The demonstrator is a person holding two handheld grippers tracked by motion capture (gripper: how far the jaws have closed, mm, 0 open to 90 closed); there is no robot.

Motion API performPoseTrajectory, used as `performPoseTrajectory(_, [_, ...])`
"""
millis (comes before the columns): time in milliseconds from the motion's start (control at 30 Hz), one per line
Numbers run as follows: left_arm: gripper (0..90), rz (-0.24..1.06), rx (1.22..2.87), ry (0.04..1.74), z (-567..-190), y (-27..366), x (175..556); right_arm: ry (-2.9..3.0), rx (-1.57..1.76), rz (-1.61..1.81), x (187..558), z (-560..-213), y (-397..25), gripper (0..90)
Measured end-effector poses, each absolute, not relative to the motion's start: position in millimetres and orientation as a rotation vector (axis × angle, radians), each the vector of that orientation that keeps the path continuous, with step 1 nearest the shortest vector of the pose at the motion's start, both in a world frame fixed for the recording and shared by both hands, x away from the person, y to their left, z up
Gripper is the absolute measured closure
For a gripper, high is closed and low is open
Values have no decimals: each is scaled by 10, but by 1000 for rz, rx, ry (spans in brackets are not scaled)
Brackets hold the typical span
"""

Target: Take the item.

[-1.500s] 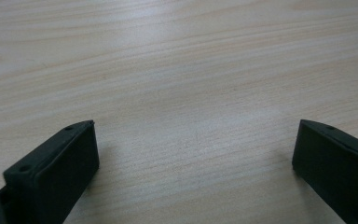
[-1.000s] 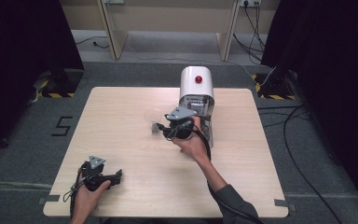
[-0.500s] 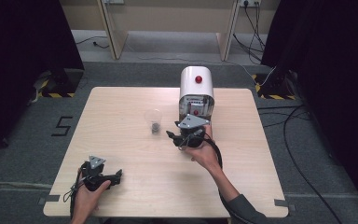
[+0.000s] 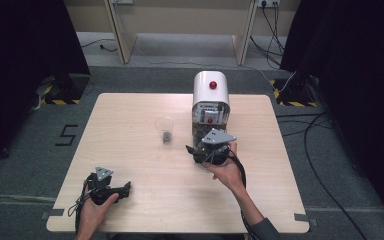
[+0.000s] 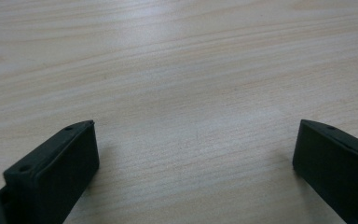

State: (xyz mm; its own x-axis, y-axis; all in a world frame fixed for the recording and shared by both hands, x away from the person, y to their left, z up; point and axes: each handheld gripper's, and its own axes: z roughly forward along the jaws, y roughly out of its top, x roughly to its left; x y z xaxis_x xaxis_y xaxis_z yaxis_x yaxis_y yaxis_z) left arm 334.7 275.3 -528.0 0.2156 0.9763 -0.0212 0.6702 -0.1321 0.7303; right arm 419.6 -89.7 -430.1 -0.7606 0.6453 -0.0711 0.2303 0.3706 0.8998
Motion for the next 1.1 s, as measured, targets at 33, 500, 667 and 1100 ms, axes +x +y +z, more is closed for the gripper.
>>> performPoseTrajectory(33, [0, 636, 1877, 1520, -5280, 2754, 3347, 2219, 766, 1364, 4180, -4305, -903, 426])
performPoseTrajectory(500, [0, 636, 1877, 1520, -5280, 2754, 3347, 2205, 797, 1401, 4008, -4441, -988, 388])
performPoseTrajectory(667, [0, 636, 1877, 1520, -5280, 2754, 3347, 2211, 812, 1400, 3961, -4488, -1029, 387])
performPoseTrajectory(1100, [0, 635, 1876, 1521, -5280, 2753, 3347, 2206, 846, 1390, 3918, -4528, -1129, 385])
